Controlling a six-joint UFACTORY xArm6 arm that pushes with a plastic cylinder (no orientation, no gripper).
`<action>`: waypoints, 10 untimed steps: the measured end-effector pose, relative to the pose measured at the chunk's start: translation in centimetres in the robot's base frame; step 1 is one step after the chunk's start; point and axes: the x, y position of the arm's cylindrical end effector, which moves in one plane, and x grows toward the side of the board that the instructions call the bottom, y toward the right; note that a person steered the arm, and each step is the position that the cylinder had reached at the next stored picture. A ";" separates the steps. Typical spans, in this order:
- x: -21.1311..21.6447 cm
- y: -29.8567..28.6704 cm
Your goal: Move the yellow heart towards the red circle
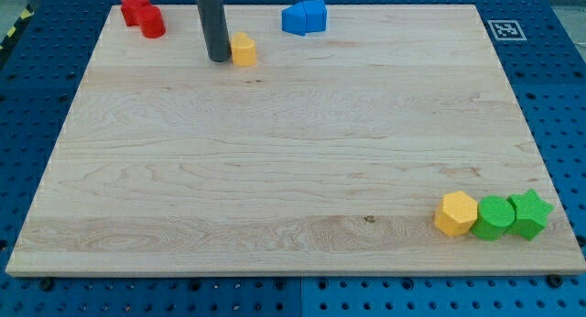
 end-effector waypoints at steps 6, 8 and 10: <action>-1.8 9.3; -1.8 3.7; -2.0 -0.3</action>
